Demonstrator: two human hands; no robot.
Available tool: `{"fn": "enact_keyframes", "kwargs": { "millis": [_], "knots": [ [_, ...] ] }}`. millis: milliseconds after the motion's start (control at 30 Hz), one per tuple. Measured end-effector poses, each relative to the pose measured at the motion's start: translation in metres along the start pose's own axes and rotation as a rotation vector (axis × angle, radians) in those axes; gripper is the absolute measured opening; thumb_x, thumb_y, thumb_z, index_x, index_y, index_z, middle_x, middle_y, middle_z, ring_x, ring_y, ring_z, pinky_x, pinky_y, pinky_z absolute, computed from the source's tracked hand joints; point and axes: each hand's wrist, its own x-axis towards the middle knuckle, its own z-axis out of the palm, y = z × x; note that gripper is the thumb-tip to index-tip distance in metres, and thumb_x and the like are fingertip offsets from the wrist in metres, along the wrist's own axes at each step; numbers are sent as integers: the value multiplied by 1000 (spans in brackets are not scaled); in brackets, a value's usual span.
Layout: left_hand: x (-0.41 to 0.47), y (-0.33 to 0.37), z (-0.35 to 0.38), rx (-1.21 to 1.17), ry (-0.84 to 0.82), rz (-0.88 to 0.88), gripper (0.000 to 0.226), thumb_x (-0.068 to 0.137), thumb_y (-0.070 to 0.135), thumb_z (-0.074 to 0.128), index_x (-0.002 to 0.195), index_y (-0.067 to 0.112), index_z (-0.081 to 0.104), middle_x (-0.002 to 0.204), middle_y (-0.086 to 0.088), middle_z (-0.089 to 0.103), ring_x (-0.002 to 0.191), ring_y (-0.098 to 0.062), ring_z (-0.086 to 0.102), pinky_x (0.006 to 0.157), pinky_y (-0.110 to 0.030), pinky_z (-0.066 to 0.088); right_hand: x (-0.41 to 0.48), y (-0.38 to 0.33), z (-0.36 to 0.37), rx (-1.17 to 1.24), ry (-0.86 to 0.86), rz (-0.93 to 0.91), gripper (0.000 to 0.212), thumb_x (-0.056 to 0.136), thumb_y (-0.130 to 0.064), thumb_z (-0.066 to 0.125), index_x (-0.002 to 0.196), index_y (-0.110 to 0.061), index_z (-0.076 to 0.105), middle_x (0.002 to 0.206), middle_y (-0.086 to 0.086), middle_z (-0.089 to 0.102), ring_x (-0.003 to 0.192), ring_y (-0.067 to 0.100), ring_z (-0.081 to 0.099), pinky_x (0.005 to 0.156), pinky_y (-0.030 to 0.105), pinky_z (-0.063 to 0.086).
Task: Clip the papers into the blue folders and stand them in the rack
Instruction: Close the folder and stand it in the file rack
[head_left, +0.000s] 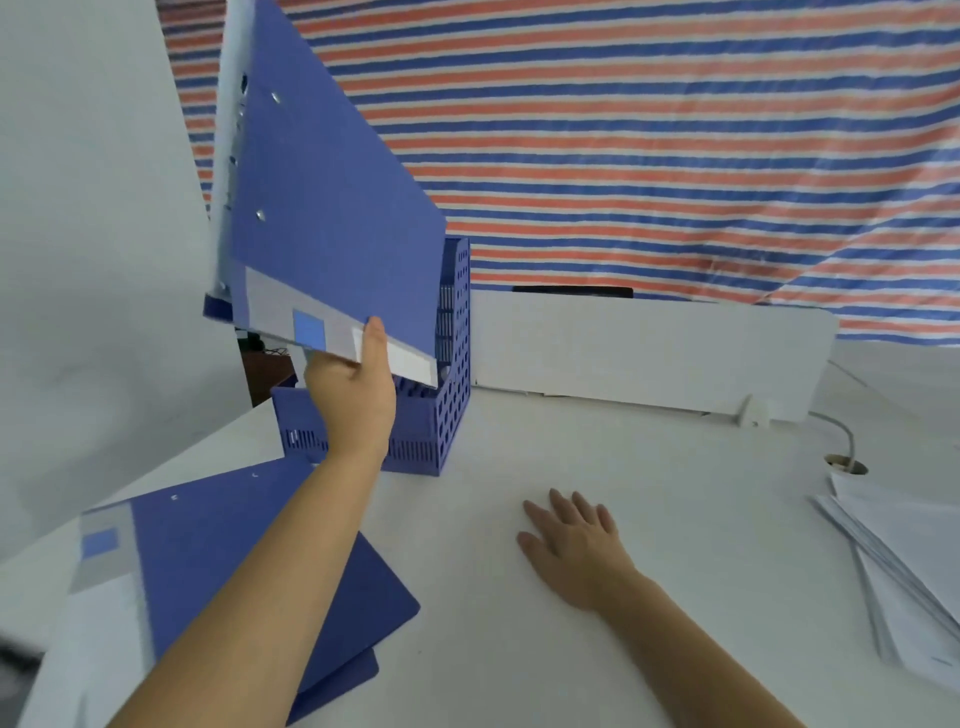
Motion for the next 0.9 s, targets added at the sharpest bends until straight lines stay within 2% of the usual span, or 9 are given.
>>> {"fn": "enact_keyframes", "kwargs": {
  "millis": [100,167,233,267,367,467,600,767,900],
  "knots": [
    [17,-14,10,52,7,40,25,90,24,63,102,2,65,98,-8,70,91,-20,68,81,-35,57,4,3,0,-17,-5,1,63,96,-64,19,154,-40,15,165,0,6,151,25,1,121,46,0],
    [29,-28,16,109,-16,23,19,90,24,62,85,6,62,81,-5,66,78,-19,65,72,-33,54,4,4,2,-28,0,-4,63,96,-64,17,154,-41,13,165,-1,5,151,25,0,121,45,-1],
    [39,-38,21,198,-47,-18,30,89,27,62,68,8,51,62,-3,52,59,-19,53,60,-32,46,3,4,3,-35,4,-8,63,96,-64,17,154,-41,12,165,-1,4,151,25,0,121,45,-1],
    [43,-42,24,230,-71,-34,32,88,28,61,67,8,48,60,-4,48,56,-19,49,58,-33,43,3,4,3,-38,5,-7,63,96,-64,16,154,-41,12,165,-1,3,151,24,-1,121,44,-1],
    [55,-46,38,332,-156,-46,23,88,22,60,72,8,51,64,-4,52,60,-21,51,60,-31,42,3,5,4,-40,0,-1,63,95,-64,15,154,-42,10,165,-2,2,151,23,-2,121,44,-2],
    [67,-45,50,394,-254,-67,5,88,17,60,89,12,60,84,-3,62,77,-23,58,70,-33,48,3,5,4,-38,8,0,63,95,-65,16,154,-42,11,165,-2,2,152,23,-2,122,43,-2],
    [72,-55,57,490,-392,-150,10,87,22,65,92,15,59,92,-2,62,88,-25,58,84,-39,52,2,5,4,-33,14,-4,63,95,-65,16,154,-42,12,165,-2,3,151,23,-1,121,43,-2],
    [61,-69,49,513,-429,-219,14,89,31,62,82,20,61,84,3,62,86,-24,59,82,-38,51,1,5,3,-24,13,-1,62,96,-64,17,154,-42,13,165,-2,4,151,23,-1,121,43,-1],
    [49,-63,27,547,-456,-167,24,92,31,58,106,13,67,92,6,62,89,-18,57,76,-31,46,1,3,3,-20,17,3,63,95,-65,18,154,-42,15,165,-2,6,151,23,1,121,43,0]
  ]
}}
